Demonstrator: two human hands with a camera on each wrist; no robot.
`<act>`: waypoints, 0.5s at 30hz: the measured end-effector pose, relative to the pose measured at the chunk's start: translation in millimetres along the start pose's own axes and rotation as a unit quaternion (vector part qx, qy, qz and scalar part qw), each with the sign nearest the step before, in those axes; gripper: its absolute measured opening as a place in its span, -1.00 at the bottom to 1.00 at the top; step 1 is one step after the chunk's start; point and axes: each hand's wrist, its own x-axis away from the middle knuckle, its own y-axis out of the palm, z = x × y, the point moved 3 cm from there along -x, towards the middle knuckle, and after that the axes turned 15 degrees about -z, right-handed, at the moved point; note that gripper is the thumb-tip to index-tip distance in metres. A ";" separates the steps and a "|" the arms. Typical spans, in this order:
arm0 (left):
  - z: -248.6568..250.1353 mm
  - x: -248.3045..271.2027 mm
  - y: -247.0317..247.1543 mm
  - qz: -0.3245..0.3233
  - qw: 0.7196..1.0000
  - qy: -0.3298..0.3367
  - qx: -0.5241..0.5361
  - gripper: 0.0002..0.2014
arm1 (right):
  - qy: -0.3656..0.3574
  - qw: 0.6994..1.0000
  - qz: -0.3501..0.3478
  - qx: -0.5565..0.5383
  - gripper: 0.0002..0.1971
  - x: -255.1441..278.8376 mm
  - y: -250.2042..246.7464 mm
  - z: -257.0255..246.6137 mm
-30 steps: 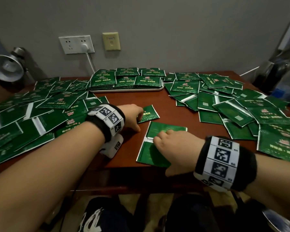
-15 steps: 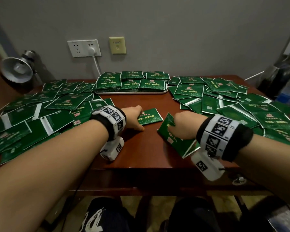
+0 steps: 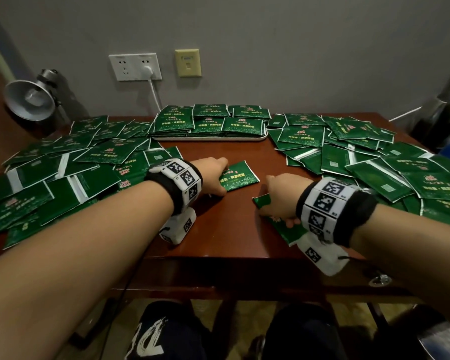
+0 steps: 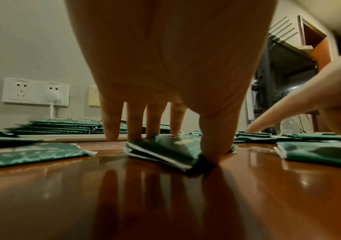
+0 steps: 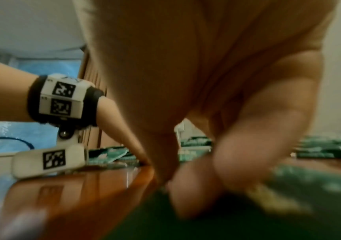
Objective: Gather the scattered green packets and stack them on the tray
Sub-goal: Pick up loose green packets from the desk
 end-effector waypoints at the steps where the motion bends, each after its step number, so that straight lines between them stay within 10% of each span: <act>1: 0.1 1.1 0.2 -0.002 1.000 0.002 -0.002 -0.33 | 0.002 1.000 -0.002 0.015 -0.60 -1.6 -0.5 -1.5; 10: 2.0 1.4 1.7 -0.008 1.000 0.001 -0.009 -0.26 | 0.073 0.985 -0.013 0.155 -0.42 1.4 -14.7 0.7; 15: -1.1 0.8 1.8 -0.001 1.000 0.003 -0.016 -0.25 | 0.031 0.996 0.011 0.084 -0.69 -6.6 -23.6 15.0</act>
